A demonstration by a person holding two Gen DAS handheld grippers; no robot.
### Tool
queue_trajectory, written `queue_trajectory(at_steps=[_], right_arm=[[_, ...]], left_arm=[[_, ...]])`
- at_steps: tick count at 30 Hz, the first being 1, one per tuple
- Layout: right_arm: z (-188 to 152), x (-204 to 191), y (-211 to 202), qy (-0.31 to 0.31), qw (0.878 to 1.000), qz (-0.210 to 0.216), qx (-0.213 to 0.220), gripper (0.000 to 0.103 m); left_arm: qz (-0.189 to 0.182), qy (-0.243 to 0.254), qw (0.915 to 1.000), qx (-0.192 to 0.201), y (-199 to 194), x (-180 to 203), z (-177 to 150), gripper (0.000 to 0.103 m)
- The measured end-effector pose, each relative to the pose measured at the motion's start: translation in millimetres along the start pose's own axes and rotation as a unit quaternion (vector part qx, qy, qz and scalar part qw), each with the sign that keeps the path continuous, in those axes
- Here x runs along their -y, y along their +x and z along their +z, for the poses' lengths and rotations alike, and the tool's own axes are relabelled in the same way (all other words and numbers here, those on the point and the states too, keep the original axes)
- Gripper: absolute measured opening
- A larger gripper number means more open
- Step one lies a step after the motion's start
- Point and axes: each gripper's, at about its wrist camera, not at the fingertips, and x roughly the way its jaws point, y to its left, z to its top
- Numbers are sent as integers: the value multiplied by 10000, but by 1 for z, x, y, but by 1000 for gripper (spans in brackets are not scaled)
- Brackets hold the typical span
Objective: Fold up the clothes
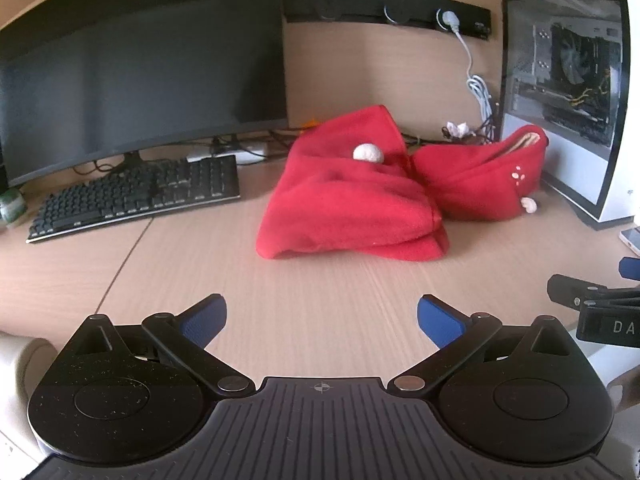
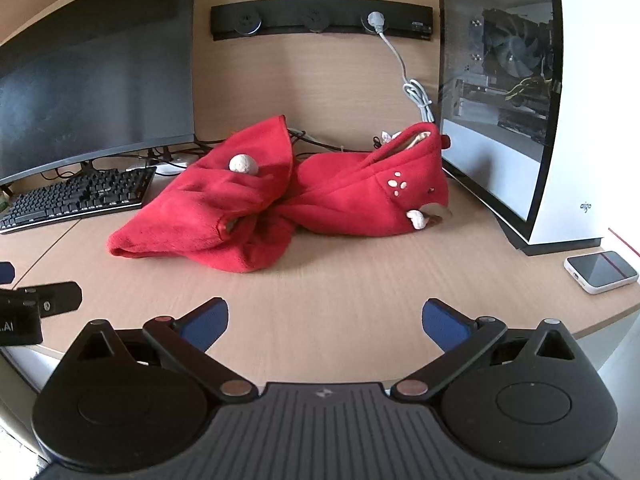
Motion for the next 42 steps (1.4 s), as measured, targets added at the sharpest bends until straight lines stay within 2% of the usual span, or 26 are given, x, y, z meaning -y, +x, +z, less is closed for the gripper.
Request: queue_trajectory(at_steps=[6, 17, 42], right_arm=[[2, -4, 1, -26, 10000, 81, -24, 103], [3, -9, 4, -4, 9997, 198, -137, 103], [1, -10, 14, -23, 9991, 206, -372, 103]], left_arm=[[-12, -83, 10000, 31, 0, -4, 0, 103], [197, -47, 9997, -168, 4, -1, -9, 103], [204, 6, 9988, -441, 19, 1, -9, 103]])
